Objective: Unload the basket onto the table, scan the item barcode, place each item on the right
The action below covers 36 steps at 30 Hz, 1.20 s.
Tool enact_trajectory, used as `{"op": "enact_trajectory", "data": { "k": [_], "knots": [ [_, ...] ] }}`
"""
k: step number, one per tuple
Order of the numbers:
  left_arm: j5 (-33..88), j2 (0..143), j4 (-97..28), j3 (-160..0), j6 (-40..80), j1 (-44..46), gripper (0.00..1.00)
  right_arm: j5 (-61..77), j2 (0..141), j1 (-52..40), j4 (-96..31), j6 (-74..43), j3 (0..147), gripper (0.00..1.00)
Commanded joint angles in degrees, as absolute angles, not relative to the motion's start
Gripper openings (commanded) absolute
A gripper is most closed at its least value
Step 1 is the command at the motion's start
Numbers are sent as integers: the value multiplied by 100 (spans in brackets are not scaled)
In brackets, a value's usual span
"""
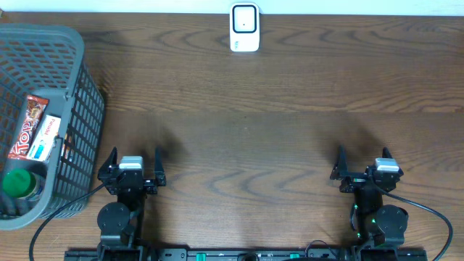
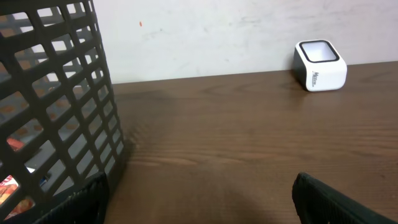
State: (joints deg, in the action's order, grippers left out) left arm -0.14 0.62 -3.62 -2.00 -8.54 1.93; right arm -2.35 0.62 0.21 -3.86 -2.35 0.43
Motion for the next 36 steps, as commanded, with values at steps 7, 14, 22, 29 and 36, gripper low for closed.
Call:
{"op": "enact_trajectory", "data": {
  "k": [7, 14, 22, 29, 36],
  "knots": [
    [-104, 23, -609, -117, -762, 167, 93, -270, 38, 32, -408, -209, 32, 99],
    [-104, 23, -609, -117, -764, 167, 93, -270, 38, 32, -408, -209, 32, 99],
    [-104, 23, -609, -117, -762, 167, 93, -270, 38, 34, -408, -209, 32, 99],
    [-104, 23, -607, -117, -762, 167, 93, -270, 38, 32, -405, -209, 32, 99],
    [261, 23, -390, -145, -766, 169, 93, -270, 38, 34, -408, -209, 32, 99]
  ]
}}
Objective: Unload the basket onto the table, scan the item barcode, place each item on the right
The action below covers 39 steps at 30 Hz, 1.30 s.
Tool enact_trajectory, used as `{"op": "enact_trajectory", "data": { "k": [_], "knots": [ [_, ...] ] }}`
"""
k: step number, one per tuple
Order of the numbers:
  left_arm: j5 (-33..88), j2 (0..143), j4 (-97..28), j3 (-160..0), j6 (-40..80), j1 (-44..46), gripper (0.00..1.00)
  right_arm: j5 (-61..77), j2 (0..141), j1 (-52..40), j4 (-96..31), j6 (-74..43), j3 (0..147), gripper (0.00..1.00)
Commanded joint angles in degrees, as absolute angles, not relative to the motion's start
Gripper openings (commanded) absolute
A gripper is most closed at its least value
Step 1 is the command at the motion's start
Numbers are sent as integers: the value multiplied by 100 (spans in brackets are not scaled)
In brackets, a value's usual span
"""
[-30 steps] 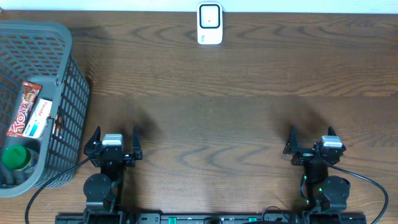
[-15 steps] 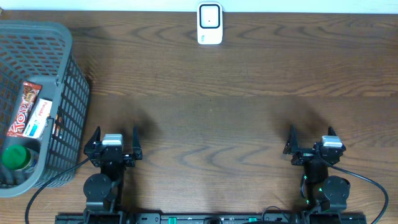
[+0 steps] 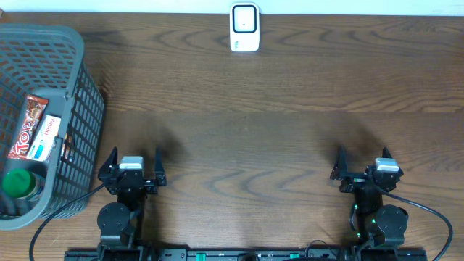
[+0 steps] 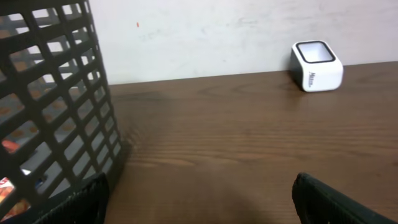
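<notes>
A white barcode scanner [image 3: 245,27] stands at the table's far edge; it also shows in the left wrist view as scanner [image 4: 316,65]. A grey basket [image 3: 76,109] at the left holds a red-brown snack bar [image 3: 27,127], a white box [image 3: 45,138] and a green-capped item [image 3: 17,183]. My left gripper [image 3: 133,170] is open near the front edge, just right of the basket, its fingers [image 4: 329,202] wide apart over bare wood. My right gripper [image 3: 362,165] is open at the front right, holding nothing.
The basket wall [image 4: 56,112] fills the left of the left wrist view, close to the left finger. A pale wall stands behind the scanner. Brown wood tabletop [image 3: 254,138] spreads between the arms and the scanner.
The left wrist view has shifted slightly: basket and scanner sit a little further left in the frame. Nothing was taken or let go; both grippers stay open.
</notes>
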State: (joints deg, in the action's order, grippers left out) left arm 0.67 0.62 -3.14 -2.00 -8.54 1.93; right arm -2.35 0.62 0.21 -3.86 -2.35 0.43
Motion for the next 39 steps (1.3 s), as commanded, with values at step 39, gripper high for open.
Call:
{"op": "enact_trajectory", "data": {
  "k": [39],
  "knots": [
    [261, 1315, -250, -1011, -757, 167, 93, -270, 38, 34, -408, -209, 32, 99]
  ]
}}
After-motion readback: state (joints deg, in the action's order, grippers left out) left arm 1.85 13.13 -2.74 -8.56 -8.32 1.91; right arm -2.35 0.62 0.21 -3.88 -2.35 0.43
